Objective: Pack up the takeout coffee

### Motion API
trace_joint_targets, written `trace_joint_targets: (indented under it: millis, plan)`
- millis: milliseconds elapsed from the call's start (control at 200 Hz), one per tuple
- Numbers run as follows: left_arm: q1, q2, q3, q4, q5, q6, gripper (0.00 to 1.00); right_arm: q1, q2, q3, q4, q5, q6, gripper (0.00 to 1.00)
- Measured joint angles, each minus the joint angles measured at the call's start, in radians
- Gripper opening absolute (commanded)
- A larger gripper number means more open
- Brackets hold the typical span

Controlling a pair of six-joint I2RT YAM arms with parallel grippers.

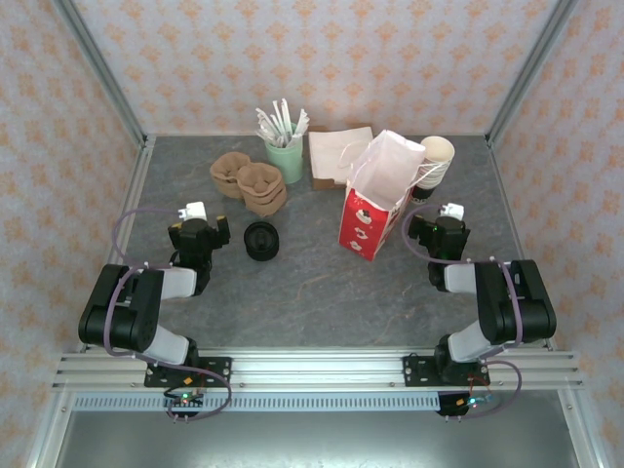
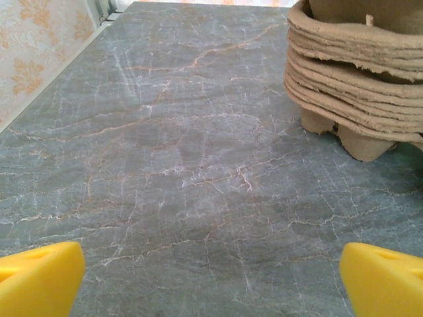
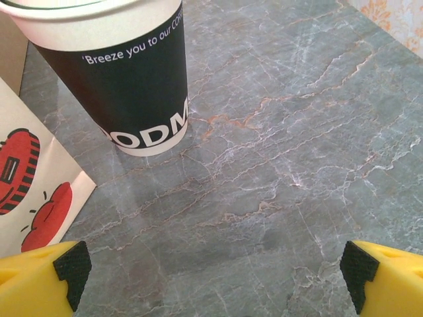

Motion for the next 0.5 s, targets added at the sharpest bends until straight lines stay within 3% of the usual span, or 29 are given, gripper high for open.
trace_joint_targets:
  millis: [185,375,495]
  plan:
    - [-0.014,-0.063,0.005,-0.034,-0.04,0.0,1.0,0.003,-0.094,-0.002,-0.036,0.042,0.004,0.99]
    - [-0.046,-0.34,0.025,-0.19,-0.112,-0.005,1.0,-0.005,-0.264,0.175,-0.384,0.185,0.114,1.0]
    - [-0.052,-0.523,0.079,-0.362,-0.145,-0.075,1.0,-0.044,-0.34,0.314,-0.599,0.191,0.235,1.0]
